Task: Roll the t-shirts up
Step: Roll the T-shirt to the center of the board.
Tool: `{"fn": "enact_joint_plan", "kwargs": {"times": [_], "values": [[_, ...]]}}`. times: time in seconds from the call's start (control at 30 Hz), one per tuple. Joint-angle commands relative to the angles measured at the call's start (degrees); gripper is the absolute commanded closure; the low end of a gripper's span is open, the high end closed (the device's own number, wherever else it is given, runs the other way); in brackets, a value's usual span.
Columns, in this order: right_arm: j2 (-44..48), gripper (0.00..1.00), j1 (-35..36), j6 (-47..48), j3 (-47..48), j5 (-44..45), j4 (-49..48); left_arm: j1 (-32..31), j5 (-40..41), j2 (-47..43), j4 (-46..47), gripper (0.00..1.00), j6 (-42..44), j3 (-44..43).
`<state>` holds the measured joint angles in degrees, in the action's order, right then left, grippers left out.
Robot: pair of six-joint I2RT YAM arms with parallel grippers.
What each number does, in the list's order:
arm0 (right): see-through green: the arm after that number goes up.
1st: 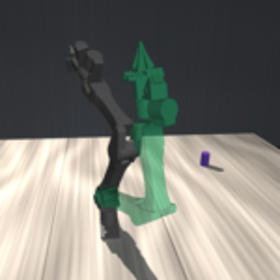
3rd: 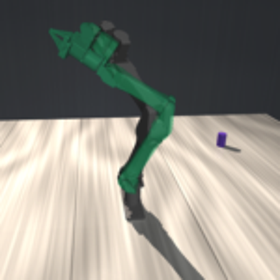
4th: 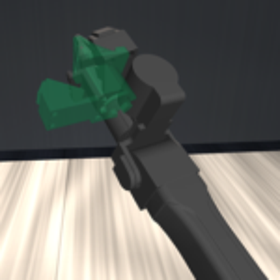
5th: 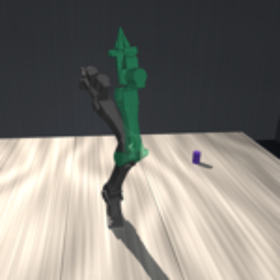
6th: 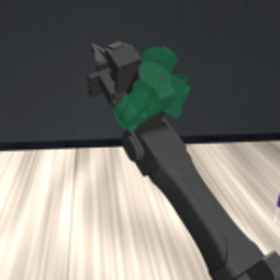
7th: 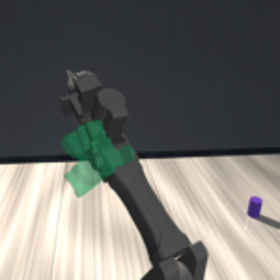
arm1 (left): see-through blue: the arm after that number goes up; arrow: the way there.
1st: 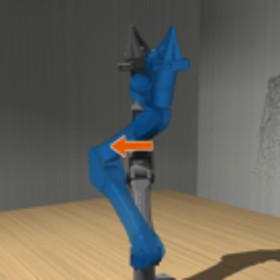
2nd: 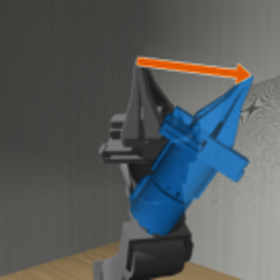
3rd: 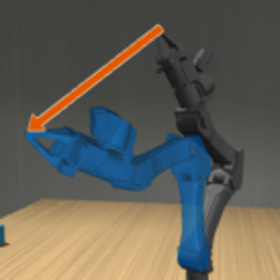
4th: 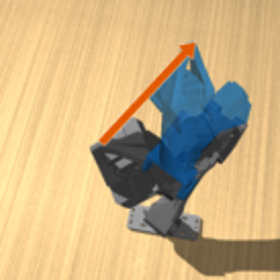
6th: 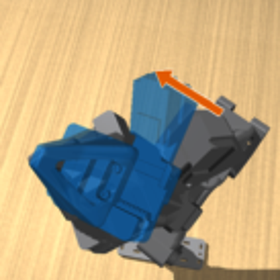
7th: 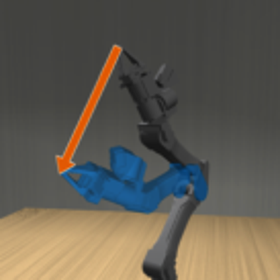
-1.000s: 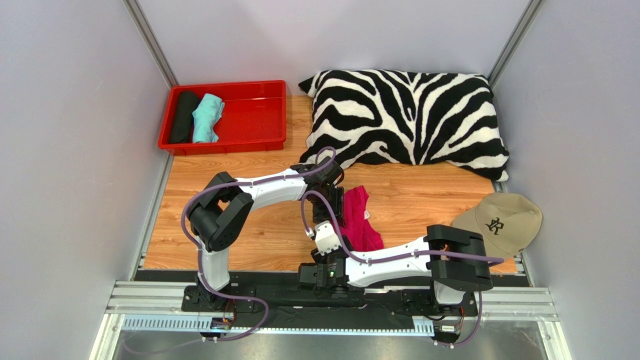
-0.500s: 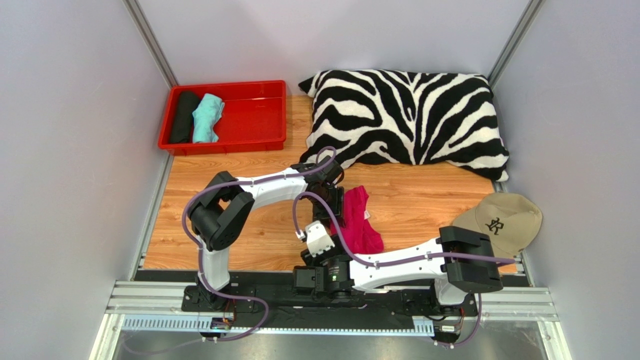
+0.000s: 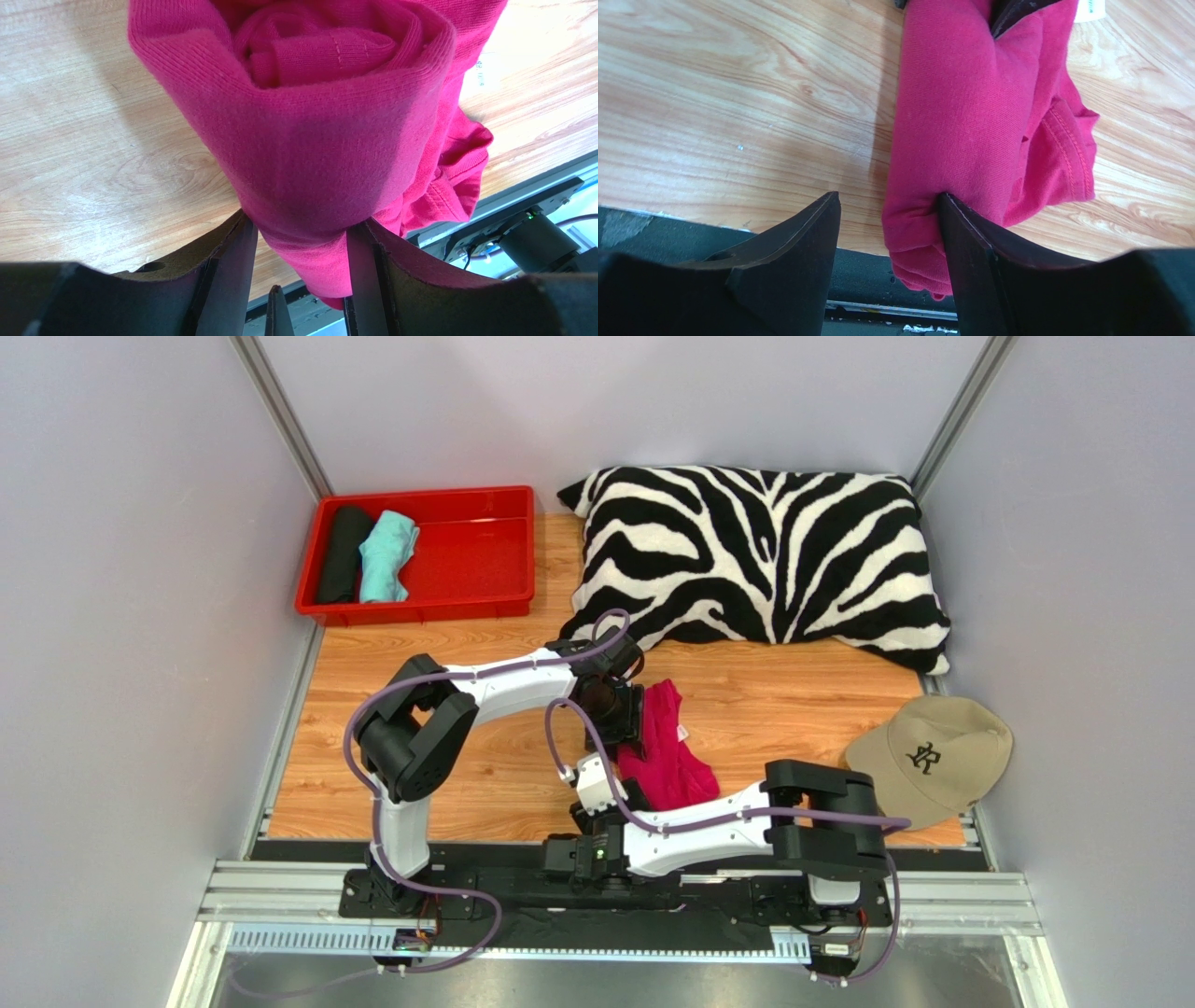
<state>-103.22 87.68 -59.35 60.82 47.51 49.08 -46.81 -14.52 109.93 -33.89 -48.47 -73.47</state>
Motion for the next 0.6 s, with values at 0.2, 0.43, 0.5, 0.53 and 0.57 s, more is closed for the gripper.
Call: {"fn": "enact_joint_plan", "kwargs": {"times": [0.2, 0.43, 0.5, 0.53, 0.57], "values": [[-7.4, 0.41, 0.0, -14.5, 7.4, 4.1, 20.6, -0.2, 2.8, 2.7, -4.9, 0.44, 2.6, 0.1], [-12.9, 0.42, 1.2, -17.6, 13.1, 7.7, 29.3, -0.3, 2.6, 3.0, -4.9, 0.43, 2.8, -0.2], [-13.6, 0.43, 1.2, -16.8, 13.1, 7.4, 28.3, -0.2, 2.6, 3.0, -5.0, 0.43, 2.8, -0.1], [-14.5, 0.44, 1.1, -16.7, 13.3, 7.3, 28.4, -0.2, 2.7, 2.9, -5.0, 0.43, 2.9, 0.0], [-14.9, 0.44, 1.2, -16.8, 13.4, 7.2, 29.0, -0.3, 2.7, 2.9, -5.0, 0.43, 2.9, 0.0]]}}
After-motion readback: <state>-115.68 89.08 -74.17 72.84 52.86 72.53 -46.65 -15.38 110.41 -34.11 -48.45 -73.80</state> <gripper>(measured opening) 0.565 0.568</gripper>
